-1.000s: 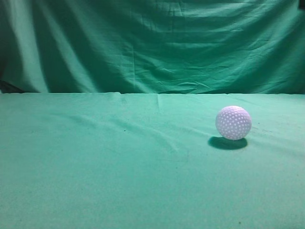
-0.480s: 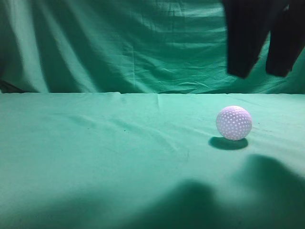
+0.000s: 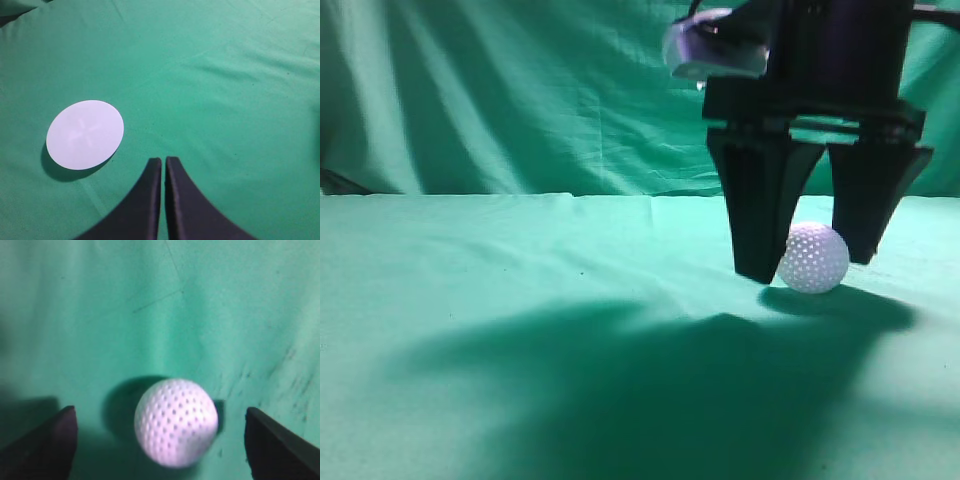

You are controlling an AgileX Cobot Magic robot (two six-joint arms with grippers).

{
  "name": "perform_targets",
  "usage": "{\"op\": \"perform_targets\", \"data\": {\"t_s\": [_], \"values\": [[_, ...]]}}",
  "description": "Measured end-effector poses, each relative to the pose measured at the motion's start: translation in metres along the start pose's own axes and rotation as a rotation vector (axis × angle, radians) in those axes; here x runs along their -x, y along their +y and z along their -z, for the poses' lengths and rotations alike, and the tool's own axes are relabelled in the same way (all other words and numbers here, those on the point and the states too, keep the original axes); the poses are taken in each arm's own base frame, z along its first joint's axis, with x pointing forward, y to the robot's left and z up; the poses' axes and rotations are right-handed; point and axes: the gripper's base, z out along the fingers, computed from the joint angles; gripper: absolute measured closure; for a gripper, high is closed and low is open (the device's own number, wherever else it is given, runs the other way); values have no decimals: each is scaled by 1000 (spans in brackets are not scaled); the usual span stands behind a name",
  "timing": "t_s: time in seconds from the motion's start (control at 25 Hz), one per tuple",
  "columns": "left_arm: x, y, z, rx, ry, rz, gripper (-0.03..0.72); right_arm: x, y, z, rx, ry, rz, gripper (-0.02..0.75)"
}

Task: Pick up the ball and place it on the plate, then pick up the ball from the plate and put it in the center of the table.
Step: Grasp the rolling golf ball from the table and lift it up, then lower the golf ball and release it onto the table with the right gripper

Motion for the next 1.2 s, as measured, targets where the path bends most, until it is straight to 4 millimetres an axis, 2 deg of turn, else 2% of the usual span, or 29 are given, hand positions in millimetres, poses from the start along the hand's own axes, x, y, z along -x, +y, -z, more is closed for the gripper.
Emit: {"op": "perform_targets", "data": {"t_s": [0.16,0.4,0.52,0.64,1.0,1.04,1.16,1.2], "values": [[0,0,0,0,0,0,688,5,-2,-12,-4,-11,-2,120],[0,0,0,0,0,2,688,9,-3,-15,-7,-28,-2,421],[0,0,0,0,0,2,688,12,-3,-11,-9,-19,3,420],[0,0,0,0,0,2,688,23,-4,3,-12,-27,10,420],[0,0,0,0,0,2,688,91,-1,92,-34,-294,41,420],[0,0,0,0,0,2,688,100,3,97,-35,-318,55,420],[0,0,0,0,0,2,688,126,21,96,-26,-349,103,420],[0,0,0,0,0,2,688,134,28,88,-20,-344,119,420]]}}
